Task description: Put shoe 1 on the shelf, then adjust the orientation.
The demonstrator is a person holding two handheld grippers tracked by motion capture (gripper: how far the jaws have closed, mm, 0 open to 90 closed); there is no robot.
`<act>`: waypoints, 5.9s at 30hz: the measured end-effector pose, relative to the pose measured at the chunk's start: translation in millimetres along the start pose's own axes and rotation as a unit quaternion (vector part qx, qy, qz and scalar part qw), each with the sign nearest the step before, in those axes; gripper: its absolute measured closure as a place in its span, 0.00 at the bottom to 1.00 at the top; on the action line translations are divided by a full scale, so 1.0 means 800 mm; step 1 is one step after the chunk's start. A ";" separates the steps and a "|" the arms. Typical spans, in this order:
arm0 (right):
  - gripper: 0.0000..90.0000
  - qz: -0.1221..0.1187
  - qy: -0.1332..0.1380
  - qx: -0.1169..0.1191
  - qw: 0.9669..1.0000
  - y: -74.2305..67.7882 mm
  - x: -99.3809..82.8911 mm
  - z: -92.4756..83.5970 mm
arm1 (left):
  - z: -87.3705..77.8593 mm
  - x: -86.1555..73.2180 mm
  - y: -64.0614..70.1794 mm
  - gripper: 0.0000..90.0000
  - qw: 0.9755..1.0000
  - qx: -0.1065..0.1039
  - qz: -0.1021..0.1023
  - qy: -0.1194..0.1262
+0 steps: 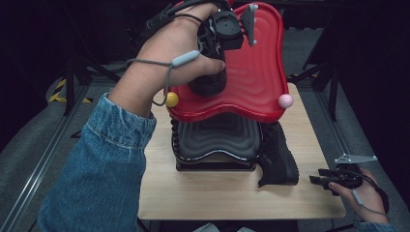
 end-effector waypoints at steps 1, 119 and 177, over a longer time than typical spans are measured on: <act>0.49 -0.001 -0.001 0.001 1.000 0.000 0.000 0.000 | 0.000 0.000 0.000 0.95 1.000 0.000 0.000 0.000; 0.57 -0.066 -0.017 0.040 0.997 -0.016 0.035 0.050 | 0.003 -0.238 0.030 0.51 0.985 0.021 -0.169 0.018; 1.00 -0.085 -0.014 0.052 0.995 -0.067 0.085 0.016 | 0.239 -0.409 0.096 0.46 0.951 -0.031 -0.302 0.062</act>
Point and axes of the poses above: each handheld gripper's, and its own axes: z roughly forward along the jaws, x roughly out of its top, y roughly to its right, the point moved 3 cm from there along z, roughly forward along the jaws, and after that the axes turned 11 degrees about y, right-handed, at the moved point
